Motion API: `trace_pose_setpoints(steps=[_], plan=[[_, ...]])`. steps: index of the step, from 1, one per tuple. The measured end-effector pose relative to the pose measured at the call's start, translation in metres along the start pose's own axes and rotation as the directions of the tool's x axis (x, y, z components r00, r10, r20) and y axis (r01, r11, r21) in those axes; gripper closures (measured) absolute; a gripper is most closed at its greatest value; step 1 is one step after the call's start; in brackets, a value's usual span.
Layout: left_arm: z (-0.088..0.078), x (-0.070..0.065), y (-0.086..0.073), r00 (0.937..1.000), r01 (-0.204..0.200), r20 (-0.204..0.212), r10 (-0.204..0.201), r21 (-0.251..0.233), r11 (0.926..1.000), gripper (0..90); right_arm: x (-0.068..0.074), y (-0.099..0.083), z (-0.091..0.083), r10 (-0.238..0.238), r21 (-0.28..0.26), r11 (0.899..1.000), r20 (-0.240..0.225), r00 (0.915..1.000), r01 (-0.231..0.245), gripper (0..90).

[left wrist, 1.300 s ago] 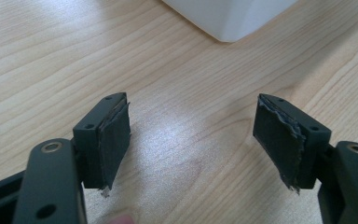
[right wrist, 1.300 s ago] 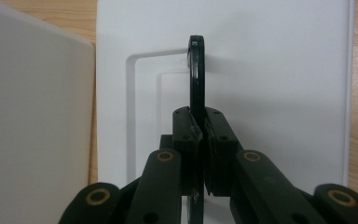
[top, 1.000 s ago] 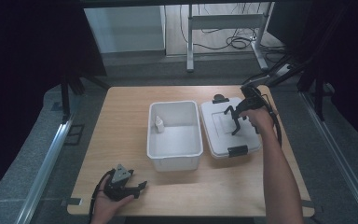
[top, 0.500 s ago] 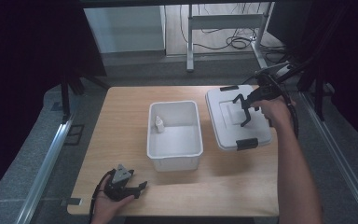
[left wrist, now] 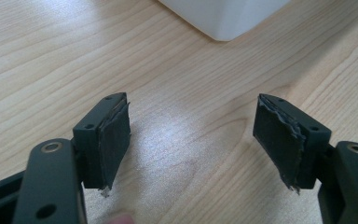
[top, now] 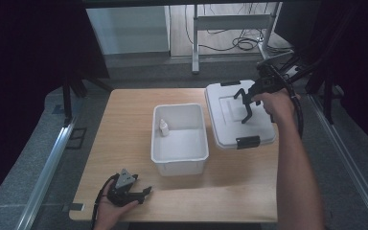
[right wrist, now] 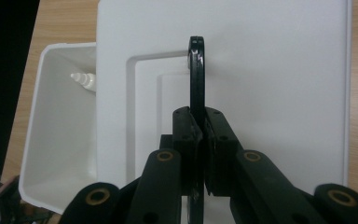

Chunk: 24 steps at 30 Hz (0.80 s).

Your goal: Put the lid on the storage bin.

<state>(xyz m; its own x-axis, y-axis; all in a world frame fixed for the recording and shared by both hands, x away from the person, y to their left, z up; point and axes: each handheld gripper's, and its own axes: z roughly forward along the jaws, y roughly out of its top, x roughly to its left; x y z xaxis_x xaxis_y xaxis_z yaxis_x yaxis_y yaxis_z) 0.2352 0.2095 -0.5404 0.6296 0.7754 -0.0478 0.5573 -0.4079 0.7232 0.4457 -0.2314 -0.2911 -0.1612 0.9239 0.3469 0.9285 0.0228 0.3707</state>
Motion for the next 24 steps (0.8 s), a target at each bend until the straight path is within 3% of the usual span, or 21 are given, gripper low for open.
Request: trace_pose_setpoints(steps=[6, 24], plan=[[0.0, 0.0, 0.0, 1.0, -0.009, 0.003, 0.009, 0.002, 1.0, 27.4, 0.023, 0.003, 0.013, 0.01, 0.027, 1.0, -0.034, 0.9994, -0.009, 85.3], [0.002, -0.005, 0.002, 0.9998, -0.012, 0.017, 0.012, -0.003, 0.9999, 27.5, 0.054, -0.001, 0.025, 0.039, 0.038, 0.999, -0.076, 0.9964, -0.036, 85.3]])
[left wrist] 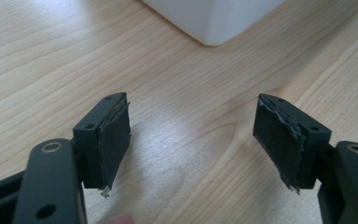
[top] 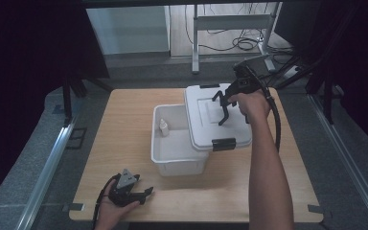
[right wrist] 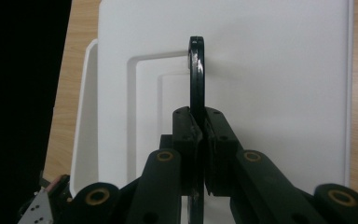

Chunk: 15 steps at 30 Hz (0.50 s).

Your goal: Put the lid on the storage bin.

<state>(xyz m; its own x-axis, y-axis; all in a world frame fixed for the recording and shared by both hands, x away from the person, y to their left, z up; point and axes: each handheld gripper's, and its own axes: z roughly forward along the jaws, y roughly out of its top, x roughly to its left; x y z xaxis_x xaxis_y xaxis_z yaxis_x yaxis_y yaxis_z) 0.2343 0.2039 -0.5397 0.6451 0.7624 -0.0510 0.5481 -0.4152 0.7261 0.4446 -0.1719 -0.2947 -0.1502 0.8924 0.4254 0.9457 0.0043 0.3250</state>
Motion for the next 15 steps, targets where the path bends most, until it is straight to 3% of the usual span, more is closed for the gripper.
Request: trace_pose_setpoints(steps=[12, 15], plan=[[-0.004, 0.003, 0.0, 0.9999, 0.011, -0.003, -0.011, -0.015, 0.9998, 27.5, 0.027, -0.006, 0.009, -0.002, -0.006, 1.0, -0.022, 0.9997, 0.002, 85.3], [-0.005, 0.003, 0.0, 0.9999, 0.012, -0.001, -0.012, -0.019, 0.9998, 27.5, 0.04, -0.01, 0.014, 0.006, -0.002, 1.0, -0.021, 0.9998, -0.006, 85.4]])
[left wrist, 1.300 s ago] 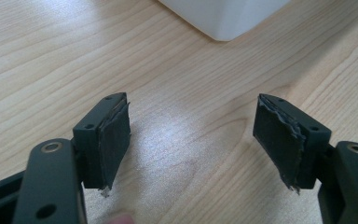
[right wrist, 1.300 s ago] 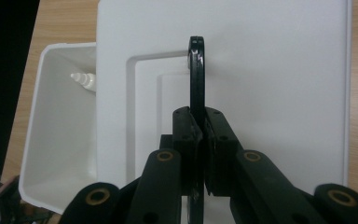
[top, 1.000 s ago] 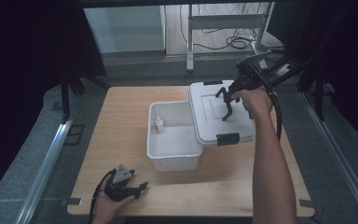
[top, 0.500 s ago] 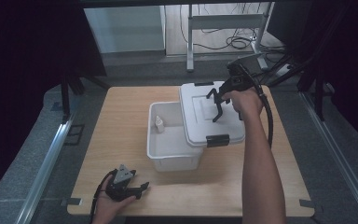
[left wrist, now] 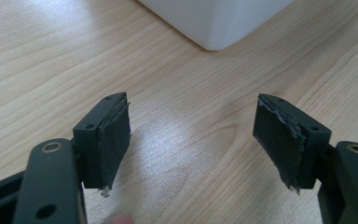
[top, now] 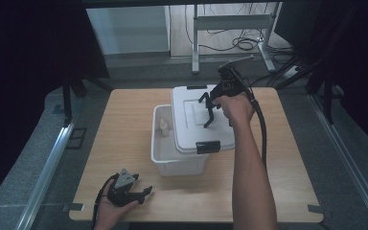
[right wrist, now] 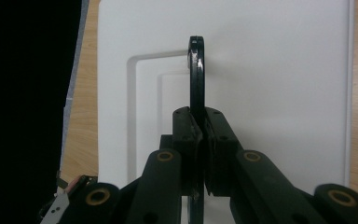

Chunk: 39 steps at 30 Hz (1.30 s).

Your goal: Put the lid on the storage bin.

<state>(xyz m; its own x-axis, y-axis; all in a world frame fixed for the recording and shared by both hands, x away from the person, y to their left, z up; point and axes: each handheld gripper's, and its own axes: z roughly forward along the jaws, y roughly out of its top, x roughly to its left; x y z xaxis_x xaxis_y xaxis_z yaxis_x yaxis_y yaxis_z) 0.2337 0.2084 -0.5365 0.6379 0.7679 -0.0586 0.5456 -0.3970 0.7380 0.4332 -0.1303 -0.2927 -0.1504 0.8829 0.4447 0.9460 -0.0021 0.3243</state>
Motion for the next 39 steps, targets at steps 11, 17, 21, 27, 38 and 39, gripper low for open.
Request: trace_pose_setpoints(steps=[11, 17, 21, 27, 38, 39], plan=[[-0.002, 0.001, 0.001, 1.0, -0.001, -0.001, 0.001, -0.01, 1.0, 27.5, 0.029, -0.005, 0.021, -0.012, 0.009, 1.0, 0.0, 0.9999, 0.012, 85.4], [-0.004, 0.001, 0.001, 1.0, 0.002, -0.002, -0.002, -0.016, 0.9999, 27.5, 0.031, -0.01, 0.026, -0.004, 0.022, 1.0, 0.008, 1.0, 0.004, 85.4], [-0.005, 0.0, 0.002, 1.0, 0.003, 0.001, -0.003, -0.021, 0.9998, 27.5, 0.032, -0.015, 0.027, 0.007, 0.019, 1.0, 0.008, 0.9999, -0.007, 85.4], [-0.005, 0.002, 0.001, 1.0, 0.009, -0.002, -0.009, -0.022, 0.9997, 27.5, 0.036, -0.018, 0.036, 0.01, 0.027, 1.0, 0.004, 0.9999, -0.01, 85.4], [-0.005, 0.004, 0.001, 0.9999, 0.011, -0.001, -0.011, -0.021, 0.9997, 27.5, 0.05, -0.022, 0.055, 0.022, 0.034, 0.999, 0.006, 0.9997, -0.022, 85.5], [-0.005, 0.004, 0.001, 0.9999, 0.012, -0.001, -0.012, -0.021, 0.9997, 27.5, 0.05, -0.022, 0.056, 0.026, 0.034, 0.999, 0.006, 0.9996, -0.027, 85.4]])
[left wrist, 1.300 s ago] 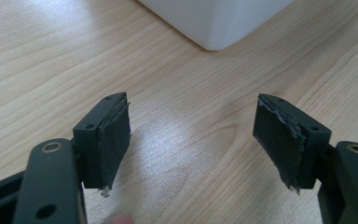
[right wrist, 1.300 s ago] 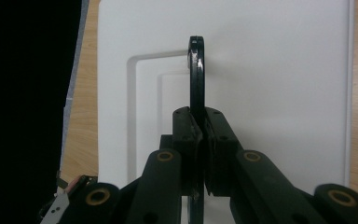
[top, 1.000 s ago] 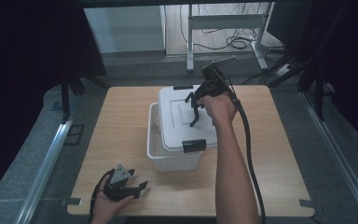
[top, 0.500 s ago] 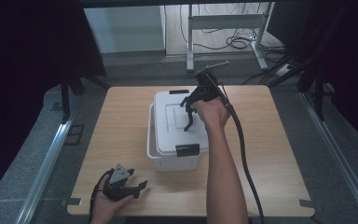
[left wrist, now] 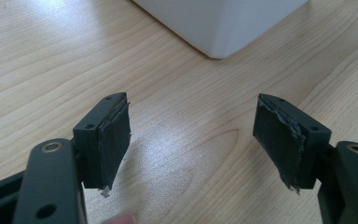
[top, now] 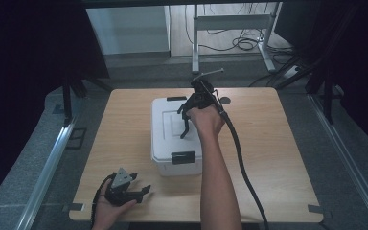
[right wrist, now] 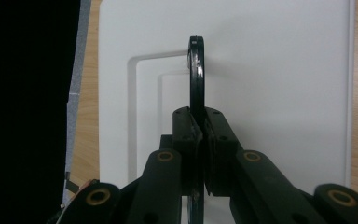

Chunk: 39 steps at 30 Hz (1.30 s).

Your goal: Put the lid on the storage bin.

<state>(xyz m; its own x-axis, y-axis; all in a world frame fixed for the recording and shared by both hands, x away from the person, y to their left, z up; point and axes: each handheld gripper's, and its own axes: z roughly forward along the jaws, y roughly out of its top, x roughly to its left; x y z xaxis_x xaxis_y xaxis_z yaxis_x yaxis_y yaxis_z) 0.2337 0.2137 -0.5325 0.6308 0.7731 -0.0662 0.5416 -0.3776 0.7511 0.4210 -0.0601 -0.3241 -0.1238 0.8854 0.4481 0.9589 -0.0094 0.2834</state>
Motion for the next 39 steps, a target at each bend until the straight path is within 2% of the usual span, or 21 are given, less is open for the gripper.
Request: trace_pose_setpoints(steps=[11, 16, 26, 30, 33, 36, 37, 39], plan=[[0.001, 0.0, 0.0, 1.0, -0.003, 0.001, 0.003, 0.003, 1.0, 27.5, -0.002, 0.001, 0.014, 0.013, -0.002, 1.0, 0.006, 0.9999, -0.013, 85.4], [0.002, 0.001, 0.0, 1.0, -0.005, 0.001, 0.005, 0.005, 1.0, 27.5, -0.007, 0.001, 0.019, 0.029, -0.012, 1.0, -0.017, 0.9995, -0.029, 85.3], [0.003, 0.0, 0.0, 0.9999, -0.014, 0.001, 0.014, 0.016, 0.9998, 27.5, -0.016, -0.001, 0.027, 0.033, -0.006, 0.999, -0.027, 0.9991, -0.033, 84.4], [0.003, 0.0, 0.0, 0.9999, -0.016, 0.001, 0.016, 0.017, 0.9997, 27.5, -0.016, 0.0, 0.028, 0.002, -0.001, 1.0, -0.023, 0.9997, -0.002, 82.9], [0.003, 0.0, 0.0, 0.9999, -0.014, -0.001, 0.014, 0.017, 0.9998, 27.5, -0.014, 0.001, 0.023, -0.037, -0.004, 0.999, -0.019, 0.9991, 0.037, 75.2], [0.004, 0.001, 0.0, 0.9999, -0.011, -0.001, 0.012, 0.018, 0.9998, 27.4, -0.014, 0.002, 0.019, -0.062, -0.008, 0.998, -0.016, 0.998, 0.062, 72.5], [0.004, 0.001, 0.0, 0.9999, -0.011, -0.001, 0.011, 0.018, 0.9998, 27.5, -0.015, 0.003, 0.017, -0.077, -0.019, 0.997, -0.029, 0.9966, 0.077, 68.5], [0.003, 0.001, 0.0, 1.0, -0.007, -0.003, 0.007, 0.017, 0.9998, 27.5, -0.015, 0.004, 0.016, -0.086, -0.017, 0.996, -0.036, 0.9956, 0.086, 67.9]])
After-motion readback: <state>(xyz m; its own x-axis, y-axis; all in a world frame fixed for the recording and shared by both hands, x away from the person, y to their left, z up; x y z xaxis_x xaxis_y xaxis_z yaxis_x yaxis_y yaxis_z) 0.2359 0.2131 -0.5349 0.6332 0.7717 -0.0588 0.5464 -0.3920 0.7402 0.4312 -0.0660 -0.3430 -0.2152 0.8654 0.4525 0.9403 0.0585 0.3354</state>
